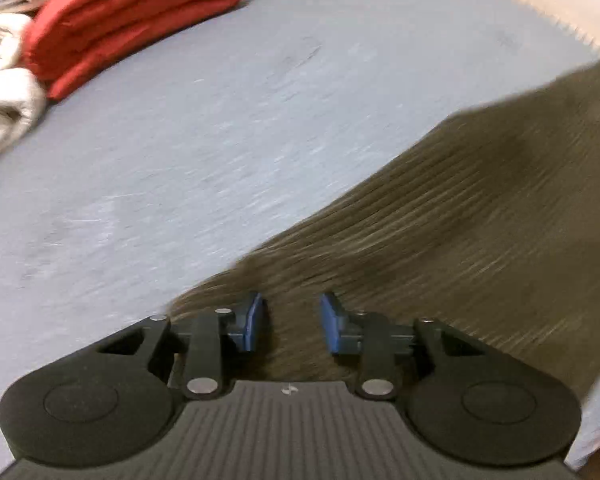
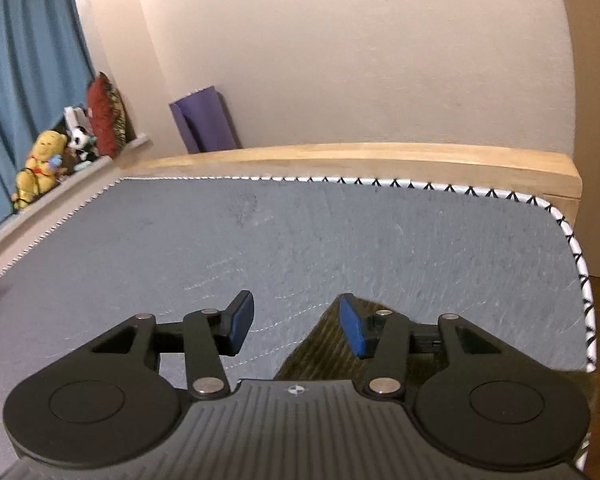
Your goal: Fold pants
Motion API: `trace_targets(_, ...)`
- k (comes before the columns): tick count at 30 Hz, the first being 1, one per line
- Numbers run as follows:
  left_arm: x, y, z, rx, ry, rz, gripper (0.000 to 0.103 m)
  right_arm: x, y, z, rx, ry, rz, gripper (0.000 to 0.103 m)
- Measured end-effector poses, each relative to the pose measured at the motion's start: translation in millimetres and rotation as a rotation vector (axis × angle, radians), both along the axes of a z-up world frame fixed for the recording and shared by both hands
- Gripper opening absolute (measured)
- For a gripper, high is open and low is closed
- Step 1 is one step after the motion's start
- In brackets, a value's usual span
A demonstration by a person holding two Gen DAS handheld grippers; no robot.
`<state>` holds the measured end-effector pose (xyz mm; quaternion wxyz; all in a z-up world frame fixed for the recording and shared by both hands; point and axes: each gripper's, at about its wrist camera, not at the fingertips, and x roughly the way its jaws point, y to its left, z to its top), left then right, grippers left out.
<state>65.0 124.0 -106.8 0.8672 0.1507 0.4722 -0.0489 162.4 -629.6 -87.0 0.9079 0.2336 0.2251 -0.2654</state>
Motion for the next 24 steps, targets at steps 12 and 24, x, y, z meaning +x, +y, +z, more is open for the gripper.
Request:
trace_targets(12, -41.3, 0.8, 41.0, -0.149, -0.07, -0.028, 0.037, -60.7, -5.3, -7.9, -0.011, 0.276, 0.283, 0.06)
trace_targets(24, -96.6, 12.1, 15.9, 0.006, 0.052, -0.156, 0.032, -81.2, 47.1, 36.7, 0.085, 0.154, 0.35, 0.06)
